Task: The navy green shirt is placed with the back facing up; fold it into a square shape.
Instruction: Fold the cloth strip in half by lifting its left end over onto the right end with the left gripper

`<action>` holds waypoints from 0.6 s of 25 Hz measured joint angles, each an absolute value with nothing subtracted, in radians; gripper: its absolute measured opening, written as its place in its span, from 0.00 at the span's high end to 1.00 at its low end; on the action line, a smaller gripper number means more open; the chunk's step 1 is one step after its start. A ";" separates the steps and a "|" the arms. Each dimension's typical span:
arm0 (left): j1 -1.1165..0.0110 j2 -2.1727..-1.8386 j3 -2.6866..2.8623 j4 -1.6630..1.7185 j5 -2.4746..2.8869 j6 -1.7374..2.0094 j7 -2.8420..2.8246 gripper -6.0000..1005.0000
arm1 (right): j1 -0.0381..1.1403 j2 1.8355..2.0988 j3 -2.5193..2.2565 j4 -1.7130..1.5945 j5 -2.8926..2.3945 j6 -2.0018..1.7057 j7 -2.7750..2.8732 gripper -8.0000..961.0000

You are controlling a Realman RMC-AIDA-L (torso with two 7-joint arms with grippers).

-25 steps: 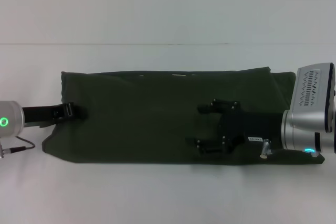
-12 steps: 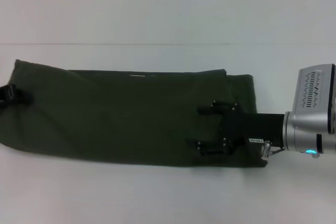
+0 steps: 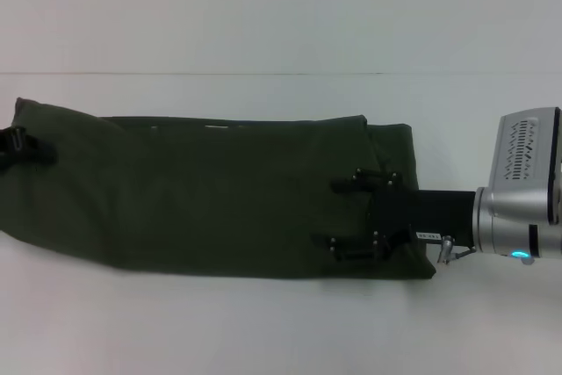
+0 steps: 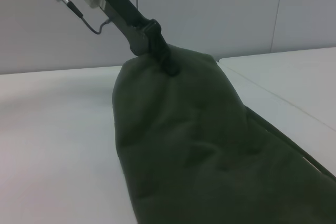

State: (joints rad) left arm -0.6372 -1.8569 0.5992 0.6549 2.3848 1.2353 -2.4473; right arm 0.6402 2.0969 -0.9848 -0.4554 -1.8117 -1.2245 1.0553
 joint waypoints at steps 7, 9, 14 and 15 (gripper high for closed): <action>-0.692 -1.908 0.672 0.754 2.384 1.319 -2.559 0.88 | 0.633 2.097 -0.985 -0.453 -1.810 -1.224 1.053 0.05; -0.710 -1.921 0.672 0.780 2.381 1.359 -2.584 0.88 | 0.629 2.097 -0.985 -0.453 -1.810 -1.224 1.053 0.05; -0.748 -1.951 0.660 0.793 2.331 1.441 -2.626 0.88 | 0.608 2.097 -0.981 -0.453 -1.808 -1.224 1.049 0.05; -0.749 -1.960 0.659 0.787 2.301 1.445 -2.630 0.87 | 0.604 2.097 -0.980 -0.453 -1.808 -1.224 1.048 0.05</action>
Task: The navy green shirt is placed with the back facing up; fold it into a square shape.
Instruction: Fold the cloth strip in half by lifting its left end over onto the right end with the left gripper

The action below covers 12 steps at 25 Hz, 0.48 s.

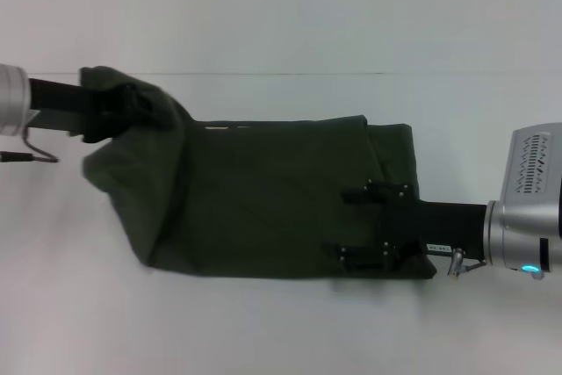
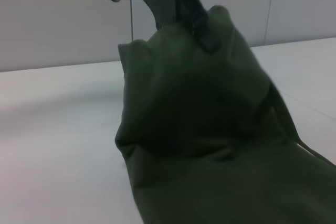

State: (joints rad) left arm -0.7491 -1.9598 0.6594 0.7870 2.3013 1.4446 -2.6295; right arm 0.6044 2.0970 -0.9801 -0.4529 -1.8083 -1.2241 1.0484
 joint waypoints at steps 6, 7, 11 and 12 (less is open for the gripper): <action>-0.749 -2.028 0.658 0.722 2.196 1.401 -2.626 0.87 | 0.590 2.097 -0.979 -0.453 -1.808 -1.226 1.047 0.05; -0.749 -2.037 0.658 0.715 2.193 1.385 -2.624 0.87 | 0.588 2.097 -0.980 -0.453 -1.808 -1.226 1.046 0.05; -0.734 -2.078 0.658 0.663 2.113 1.326 -2.587 0.87 | 0.581 2.097 -0.979 -0.456 -1.808 -1.230 1.045 0.05; -0.726 -2.086 0.658 0.632 2.061 1.311 -2.566 0.87 | 0.581 2.097 -0.978 -0.456 -1.808 -1.233 1.045 0.05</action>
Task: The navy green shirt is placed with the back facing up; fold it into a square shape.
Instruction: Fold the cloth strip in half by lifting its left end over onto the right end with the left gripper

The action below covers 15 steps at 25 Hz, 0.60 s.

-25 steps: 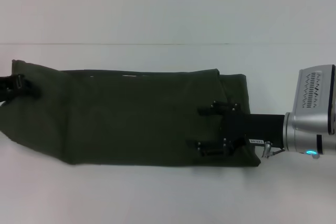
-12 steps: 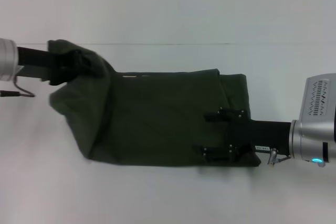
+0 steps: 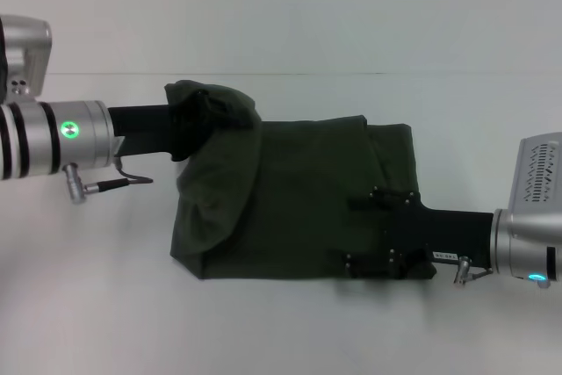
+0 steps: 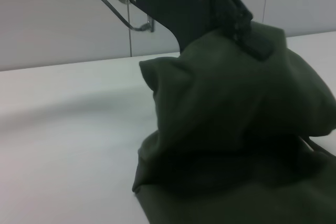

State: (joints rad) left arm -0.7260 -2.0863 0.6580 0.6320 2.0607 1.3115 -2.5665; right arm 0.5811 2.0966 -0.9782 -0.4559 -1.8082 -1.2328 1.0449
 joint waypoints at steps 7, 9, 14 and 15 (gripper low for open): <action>-0.702 -2.117 0.658 0.544 1.909 1.269 -2.489 0.86 | 0.580 2.095 -0.976 -0.458 -1.809 -1.236 1.045 0.05; -0.700 -2.131 0.658 0.522 1.890 1.254 -2.466 0.86 | 0.580 2.095 -0.976 -0.458 -1.809 -1.238 1.045 0.05; -0.700 -2.150 0.658 0.502 1.873 1.227 -2.442 0.86 | 0.578 2.095 -0.974 -0.459 -1.809 -1.245 1.045 0.05; -0.700 -2.154 0.658 0.498 1.866 1.222 -2.436 0.86 | 0.576 2.095 -0.974 -0.459 -1.809 -1.245 1.045 0.05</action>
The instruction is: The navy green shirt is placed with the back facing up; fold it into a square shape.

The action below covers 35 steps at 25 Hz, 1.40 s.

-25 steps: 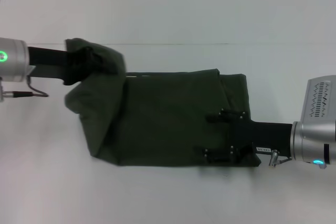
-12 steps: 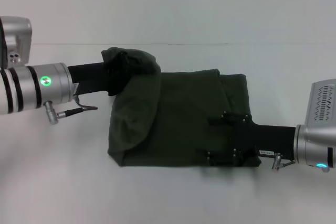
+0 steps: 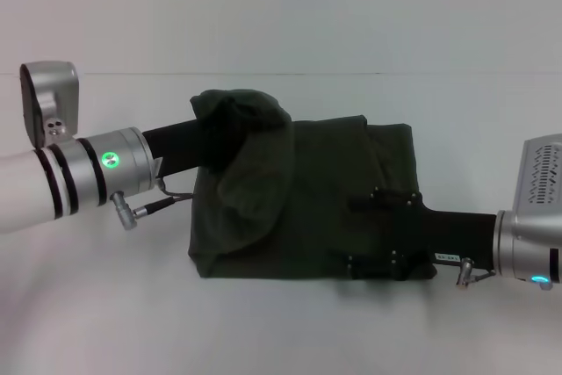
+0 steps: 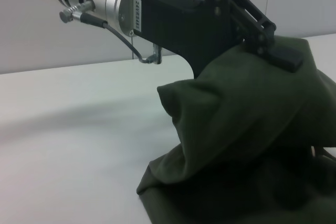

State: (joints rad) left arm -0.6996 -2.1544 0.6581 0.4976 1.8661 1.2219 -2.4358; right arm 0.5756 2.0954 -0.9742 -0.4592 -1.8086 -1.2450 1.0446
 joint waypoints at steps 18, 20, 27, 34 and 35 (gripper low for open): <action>-0.720 -2.171 0.665 0.269 1.645 1.190 -2.235 0.63 | 0.494 2.088 -0.937 -0.475 -1.778 -1.245 1.046 0.05; -0.728 -2.172 0.666 0.245 1.636 1.194 -2.229 0.59 | 0.468 2.088 -0.898 -0.476 -1.777 -1.244 1.046 0.05; -0.755 -2.174 0.664 0.207 1.627 1.218 -2.211 0.44 | 0.382 2.086 -0.757 -0.487 -1.778 -1.262 1.041 0.05; -0.690 -2.163 0.668 0.313 1.630 1.287 -2.159 0.21 | 0.362 2.086 -0.653 -0.489 -1.778 -1.334 1.048 0.05; -0.674 -2.161 0.669 0.334 1.635 1.296 -2.145 0.20 | 0.361 2.086 -0.640 -0.489 -1.778 -1.354 1.050 0.05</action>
